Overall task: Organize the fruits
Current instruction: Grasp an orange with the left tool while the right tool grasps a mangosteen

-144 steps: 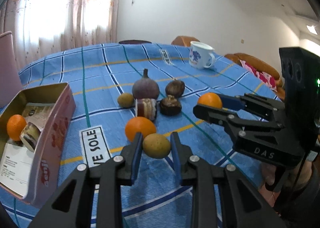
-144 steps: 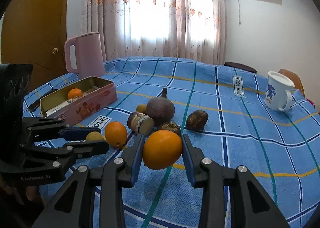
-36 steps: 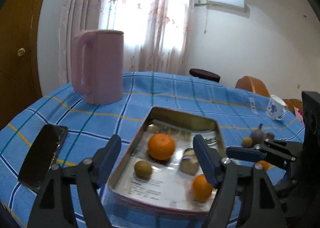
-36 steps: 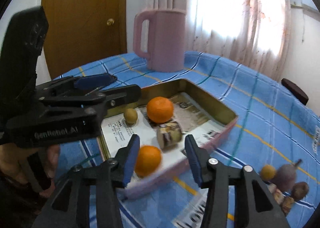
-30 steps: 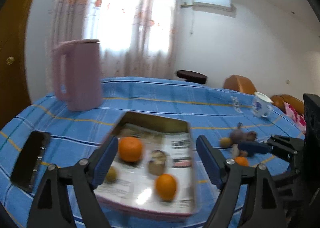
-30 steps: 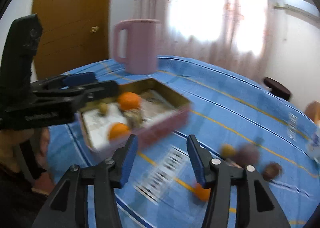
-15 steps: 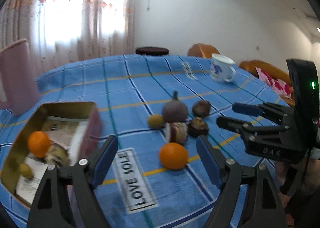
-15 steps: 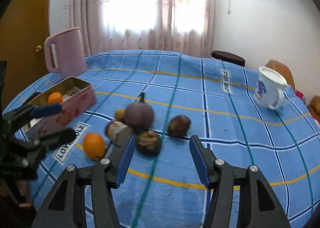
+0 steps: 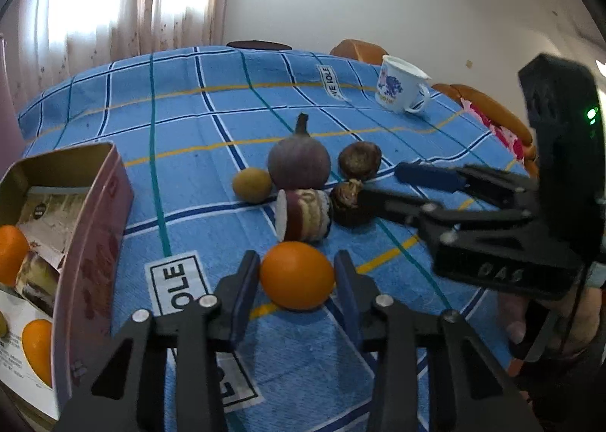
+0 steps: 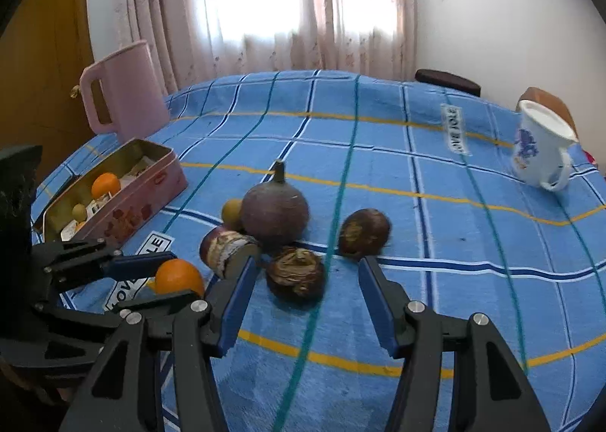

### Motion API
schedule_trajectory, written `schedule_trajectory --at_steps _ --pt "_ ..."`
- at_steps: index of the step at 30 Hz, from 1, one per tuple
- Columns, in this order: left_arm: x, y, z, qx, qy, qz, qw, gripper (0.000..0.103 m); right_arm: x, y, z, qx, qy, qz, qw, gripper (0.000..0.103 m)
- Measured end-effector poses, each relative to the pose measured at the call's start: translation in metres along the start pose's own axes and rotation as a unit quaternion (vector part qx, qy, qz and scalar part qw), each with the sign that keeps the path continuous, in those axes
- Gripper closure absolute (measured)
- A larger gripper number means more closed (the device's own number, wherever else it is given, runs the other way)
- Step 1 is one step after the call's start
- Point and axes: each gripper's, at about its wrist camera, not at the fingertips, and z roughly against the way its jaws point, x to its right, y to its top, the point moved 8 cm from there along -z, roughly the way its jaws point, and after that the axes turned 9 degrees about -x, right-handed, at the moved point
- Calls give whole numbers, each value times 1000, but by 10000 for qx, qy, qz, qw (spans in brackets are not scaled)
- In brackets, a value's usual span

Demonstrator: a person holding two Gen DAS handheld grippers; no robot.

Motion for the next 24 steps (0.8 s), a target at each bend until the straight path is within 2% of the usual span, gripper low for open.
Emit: schedule_trajectory --at_steps 2,5,6,7,8,10,13,24 --pt "-4 0 3 59 7 53 10000 61 -4 -1 -10 -197 6 47 9998 45" --pt "-10 3 10 187 84 133 9997 61 -6 1 -15 -254 -35 90 9996 45" --pt "-11 3 12 211 94 145 9996 61 -6 2 -17 -291 -56 109 9995 47" --pt "-12 5 13 232 115 165 9995 61 -5 2 -21 -370 -83 109 9992 56" --pt "-13 6 13 241 135 180 9995 61 -4 1 -26 -473 -51 75 9988 59" --pt "-16 8 14 264 188 215 9992 61 -5 1 -28 -530 75 85 9985 62" --pt "-17 12 18 368 305 204 9986 61 -7 1 -26 -471 24 147 9988 63" --pt "-15 21 41 1050 835 39 9910 61 -8 6 1 182 48 175 9997 63"
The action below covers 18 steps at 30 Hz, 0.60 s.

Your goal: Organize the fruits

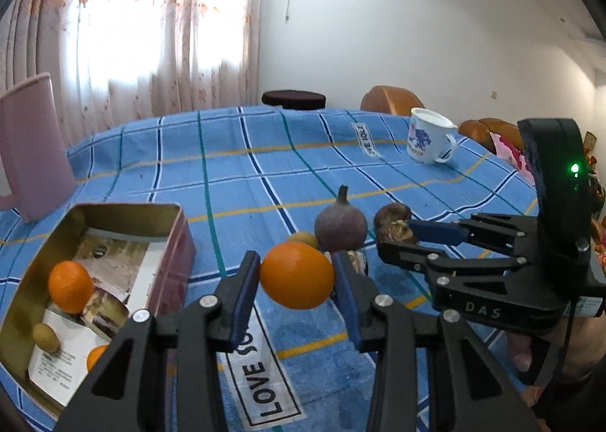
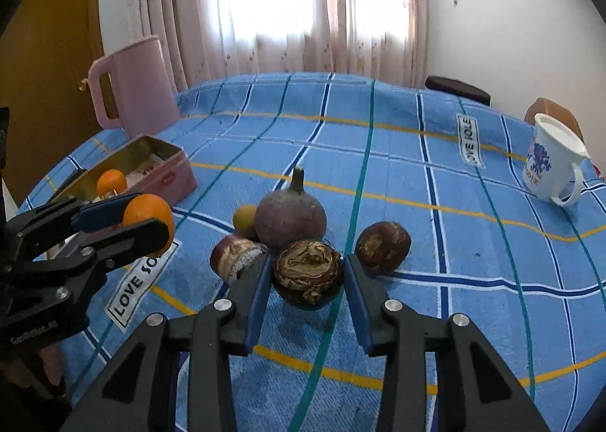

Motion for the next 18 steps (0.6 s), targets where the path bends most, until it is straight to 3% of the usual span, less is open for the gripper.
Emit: schedule_trajectory --at_steps 18 --pt "-2 3 20 518 290 -6 9982 61 -9 5 29 762 -71 205 9969 63"
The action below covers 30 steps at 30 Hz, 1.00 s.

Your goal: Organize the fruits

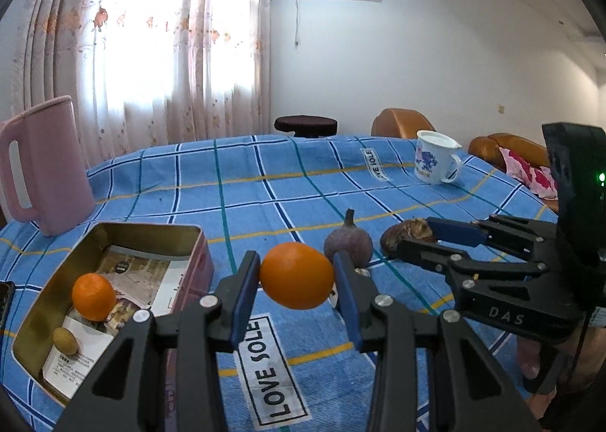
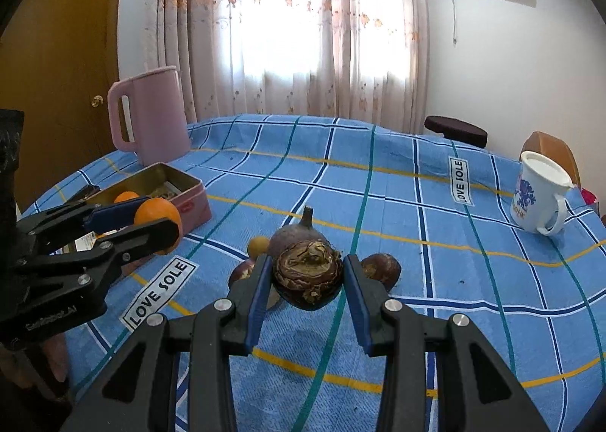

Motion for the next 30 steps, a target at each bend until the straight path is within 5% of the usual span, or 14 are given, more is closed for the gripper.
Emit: schedule_trajectory --at_steps 30 --pt "1 2 18 431 220 -67 9988 61 -3 5 29 741 -9 117 9972 63"
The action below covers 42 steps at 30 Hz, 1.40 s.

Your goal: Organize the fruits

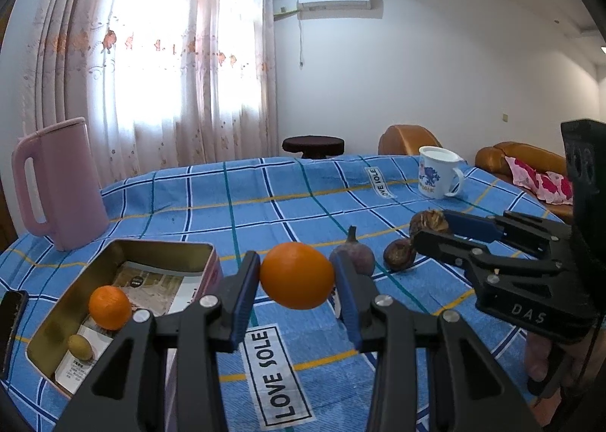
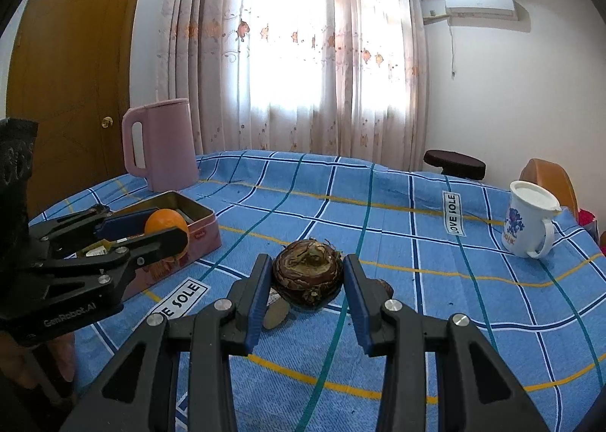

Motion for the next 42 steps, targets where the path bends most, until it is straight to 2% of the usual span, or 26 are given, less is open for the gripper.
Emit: schedule_trajectory --at_steps 19,30,36,42 --pt "5 4 16 422 146 -140 9989 61 -1 4 14 379 -2 35 9993 63" --pt "7 5 18 454 165 -168 9987 61 -6 7 26 683 -114 186 9974 63" --pt "5 6 18 475 142 -94 9987 61 -9 7 29 737 -178 283 9967 63" --pt "-13 8 23 460 198 40 9987 61 -20 11 21 599 -110 378 9974 63"
